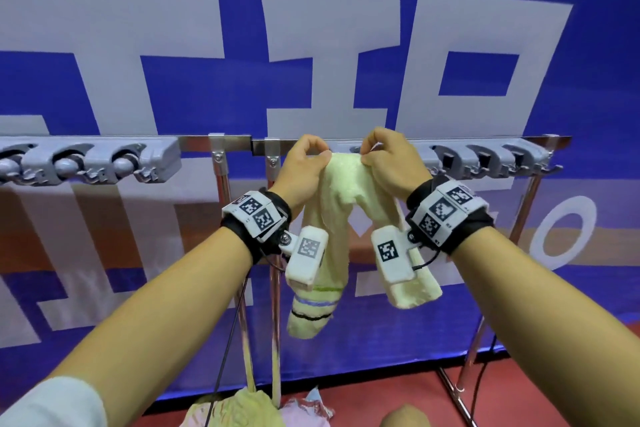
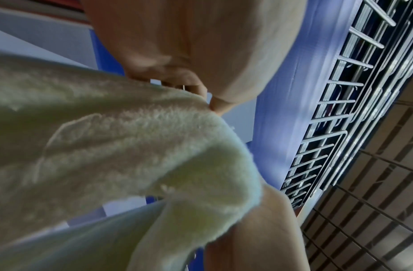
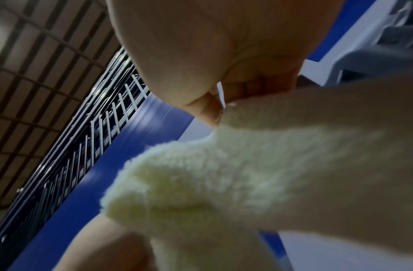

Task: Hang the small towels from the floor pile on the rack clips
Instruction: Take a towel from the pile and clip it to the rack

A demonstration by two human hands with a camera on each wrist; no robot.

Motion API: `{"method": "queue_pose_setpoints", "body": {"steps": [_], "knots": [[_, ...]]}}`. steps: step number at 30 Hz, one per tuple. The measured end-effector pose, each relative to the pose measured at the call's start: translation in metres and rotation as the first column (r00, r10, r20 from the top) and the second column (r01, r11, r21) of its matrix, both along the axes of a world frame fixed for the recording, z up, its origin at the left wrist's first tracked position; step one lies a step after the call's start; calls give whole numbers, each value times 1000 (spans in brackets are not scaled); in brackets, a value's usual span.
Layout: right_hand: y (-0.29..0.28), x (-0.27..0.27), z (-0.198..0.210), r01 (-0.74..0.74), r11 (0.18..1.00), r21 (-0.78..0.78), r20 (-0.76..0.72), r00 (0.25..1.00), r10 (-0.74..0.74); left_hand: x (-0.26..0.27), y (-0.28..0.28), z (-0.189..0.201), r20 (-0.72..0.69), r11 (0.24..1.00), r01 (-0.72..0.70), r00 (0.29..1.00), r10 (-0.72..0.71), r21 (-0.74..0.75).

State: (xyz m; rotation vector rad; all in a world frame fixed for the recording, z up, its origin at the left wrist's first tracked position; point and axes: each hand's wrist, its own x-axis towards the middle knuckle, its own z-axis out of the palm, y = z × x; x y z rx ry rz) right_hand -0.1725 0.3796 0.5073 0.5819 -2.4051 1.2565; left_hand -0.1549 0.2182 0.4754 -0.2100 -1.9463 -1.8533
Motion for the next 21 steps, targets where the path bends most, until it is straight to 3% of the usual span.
{"method": "queue_pose_setpoints", "body": {"steps": [3,6,15,21], "knots": [[-4,-9,2,110,977,182,-122,989,-88,-10,-2,-3,-16,999,-26,1000,26,-22],[-4,-19,3,167,939,302,-100,985,-144,-15,-3,-10,-24,995,-32,999,30,-91],[-3,-26,-9,193,830,523,-213,973,-91,-18,0,-30,0,998,-2,1000,2,-59],[9,-18,-8,234,642,730,-240,967,-80,-10,-8,-32,-54,981,-107,994,100,-161]]}}
